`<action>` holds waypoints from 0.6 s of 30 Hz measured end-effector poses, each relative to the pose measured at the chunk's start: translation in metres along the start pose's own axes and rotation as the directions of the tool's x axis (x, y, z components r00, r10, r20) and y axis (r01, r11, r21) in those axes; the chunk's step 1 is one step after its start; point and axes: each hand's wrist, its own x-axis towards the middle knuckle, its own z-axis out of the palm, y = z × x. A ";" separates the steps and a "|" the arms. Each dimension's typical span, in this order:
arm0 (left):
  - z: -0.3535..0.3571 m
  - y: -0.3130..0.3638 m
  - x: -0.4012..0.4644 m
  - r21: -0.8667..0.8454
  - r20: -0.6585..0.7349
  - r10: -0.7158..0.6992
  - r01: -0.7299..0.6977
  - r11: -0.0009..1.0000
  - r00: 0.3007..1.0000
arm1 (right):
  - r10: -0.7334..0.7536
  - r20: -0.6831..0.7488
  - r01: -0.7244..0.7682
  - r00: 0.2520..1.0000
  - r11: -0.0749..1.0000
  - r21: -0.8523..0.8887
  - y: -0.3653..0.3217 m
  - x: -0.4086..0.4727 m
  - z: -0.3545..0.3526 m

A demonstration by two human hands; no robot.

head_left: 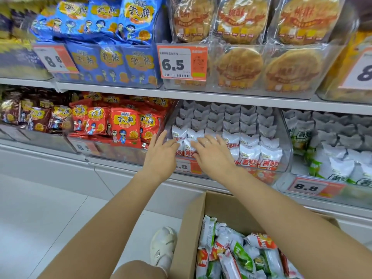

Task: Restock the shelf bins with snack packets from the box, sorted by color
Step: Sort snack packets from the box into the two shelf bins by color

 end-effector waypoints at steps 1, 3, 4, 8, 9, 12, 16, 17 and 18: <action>0.000 0.002 0.001 0.022 0.024 -0.008 0.008 1.000 1.000 | 0.015 0.041 -0.015 0.999 1.000 0.004 0.000 -0.001 0.000; -0.001 0.003 0.002 0.055 0.062 -0.017 0.013 0.998 0.998 | 0.025 0.099 -0.026 0.995 1.000 0.006 -0.002 -0.002 -0.001; -0.001 0.003 0.002 0.057 0.081 -0.016 0.011 0.998 0.997 | 0.024 0.112 -0.024 0.993 1.000 -0.003 -0.002 -0.005 -0.001; -0.001 0.002 -0.005 0.068 0.150 0.006 -0.016 0.998 0.989 | -0.005 0.160 0.020 0.987 0.995 -0.095 -0.001 -0.013 -0.002; 0.000 0.004 -0.007 0.052 0.145 0.004 -0.011 0.999 0.989 | -0.003 0.155 0.013 0.988 0.998 -0.065 0.000 -0.015 -0.003; 0.002 0.016 -0.020 -0.104 0.043 -0.041 0.046 0.993 0.998 | 0.035 -0.046 -0.026 0.998 0.982 0.189 0.005 -0.033 -0.007; 0.006 0.065 -0.068 -0.369 -0.057 0.067 -0.084 0.926 0.996 | 0.107 -0.237 0.002 0.966 0.909 0.418 0.027 -0.115 0.003; 0.009 0.079 -0.083 -0.407 0.034 0.123 -0.099 0.908 0.992 | 0.127 -0.180 -0.033 0.975 0.891 0.452 0.034 -0.143 0.014; 0.015 0.093 -0.098 -0.420 0.173 0.186 -0.098 0.902 0.967 | 0.155 -0.096 -0.091 0.983 0.874 0.477 0.040 -0.169 0.026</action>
